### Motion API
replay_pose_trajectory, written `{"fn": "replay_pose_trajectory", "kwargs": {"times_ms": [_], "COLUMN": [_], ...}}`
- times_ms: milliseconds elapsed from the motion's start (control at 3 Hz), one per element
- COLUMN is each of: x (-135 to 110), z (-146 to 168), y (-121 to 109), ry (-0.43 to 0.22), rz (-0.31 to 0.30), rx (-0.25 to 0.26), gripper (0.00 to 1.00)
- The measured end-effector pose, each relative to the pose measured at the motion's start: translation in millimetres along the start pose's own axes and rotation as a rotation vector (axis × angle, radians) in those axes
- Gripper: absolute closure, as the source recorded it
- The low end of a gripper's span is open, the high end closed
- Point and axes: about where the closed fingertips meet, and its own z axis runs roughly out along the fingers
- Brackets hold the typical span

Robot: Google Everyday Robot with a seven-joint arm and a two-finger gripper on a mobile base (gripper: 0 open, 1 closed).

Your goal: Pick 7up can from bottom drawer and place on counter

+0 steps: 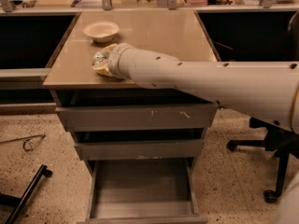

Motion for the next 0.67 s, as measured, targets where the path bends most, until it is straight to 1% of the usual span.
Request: {"fn": "replay_pose_trajectory", "kwargs": {"times_ms": [333,667], "x": [-1.3,-1.3], "z": [1.8,1.8], "y": [3.7,3.7], "ry": [0.002,0.002], "rz": [-0.002,-0.002], "rx": [-0.012,-0.012], "gripper": [0.83,0.6]}}
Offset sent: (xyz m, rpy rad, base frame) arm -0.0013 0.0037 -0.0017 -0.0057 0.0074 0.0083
